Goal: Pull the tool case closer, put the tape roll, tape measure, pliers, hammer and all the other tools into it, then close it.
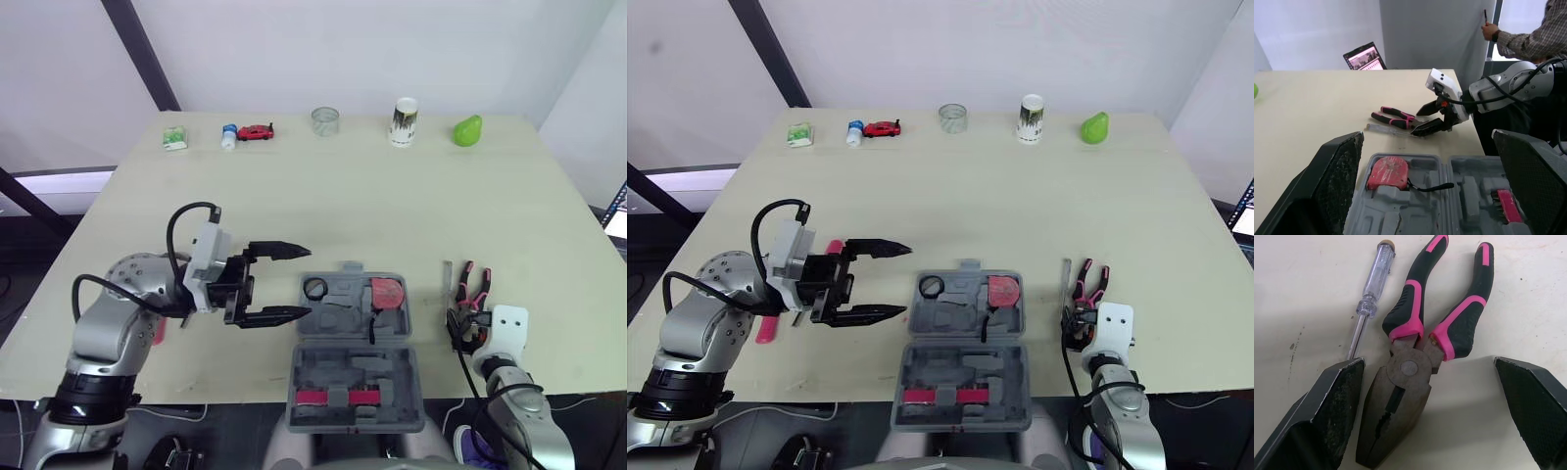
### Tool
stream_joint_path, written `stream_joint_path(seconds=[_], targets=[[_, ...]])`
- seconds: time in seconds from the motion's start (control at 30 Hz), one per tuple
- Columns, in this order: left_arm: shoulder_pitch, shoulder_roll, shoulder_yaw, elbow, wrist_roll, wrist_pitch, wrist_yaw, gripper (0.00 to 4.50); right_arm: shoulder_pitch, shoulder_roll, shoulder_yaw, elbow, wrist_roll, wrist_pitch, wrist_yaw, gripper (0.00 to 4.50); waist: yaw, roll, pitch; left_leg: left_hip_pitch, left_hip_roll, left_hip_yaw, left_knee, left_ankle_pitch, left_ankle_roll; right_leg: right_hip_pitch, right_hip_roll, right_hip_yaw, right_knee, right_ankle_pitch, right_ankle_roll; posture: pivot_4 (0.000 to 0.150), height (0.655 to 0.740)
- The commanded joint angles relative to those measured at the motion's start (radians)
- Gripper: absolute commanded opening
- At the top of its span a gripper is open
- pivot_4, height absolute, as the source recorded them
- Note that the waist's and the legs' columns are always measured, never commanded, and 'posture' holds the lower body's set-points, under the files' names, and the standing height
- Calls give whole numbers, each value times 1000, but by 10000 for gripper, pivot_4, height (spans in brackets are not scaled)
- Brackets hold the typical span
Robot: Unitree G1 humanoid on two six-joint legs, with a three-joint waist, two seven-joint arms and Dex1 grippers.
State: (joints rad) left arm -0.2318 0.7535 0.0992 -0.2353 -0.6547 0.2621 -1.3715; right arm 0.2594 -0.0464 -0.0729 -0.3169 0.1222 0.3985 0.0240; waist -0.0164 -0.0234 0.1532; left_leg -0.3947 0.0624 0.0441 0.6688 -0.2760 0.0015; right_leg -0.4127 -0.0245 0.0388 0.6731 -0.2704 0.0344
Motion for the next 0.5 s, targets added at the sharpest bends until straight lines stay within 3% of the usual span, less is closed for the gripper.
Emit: stream_joint_path(seconds=[0.03,0.5], targets=[[-5,10,19,-40,-24,2,-3,45000,4,-6,10,-47,-2,16,5,44451,0,0,0,0,0,0,0,0,0,0,0,0,0,0,0,1500,7400],[-12,2,2,-53,-33,6,-12,45000,-6,21,-24,-80,-20,62,-67,44451,0,0,0,0,0,0,0,0,0,0,0,0,1,0,0,1500,7400]])
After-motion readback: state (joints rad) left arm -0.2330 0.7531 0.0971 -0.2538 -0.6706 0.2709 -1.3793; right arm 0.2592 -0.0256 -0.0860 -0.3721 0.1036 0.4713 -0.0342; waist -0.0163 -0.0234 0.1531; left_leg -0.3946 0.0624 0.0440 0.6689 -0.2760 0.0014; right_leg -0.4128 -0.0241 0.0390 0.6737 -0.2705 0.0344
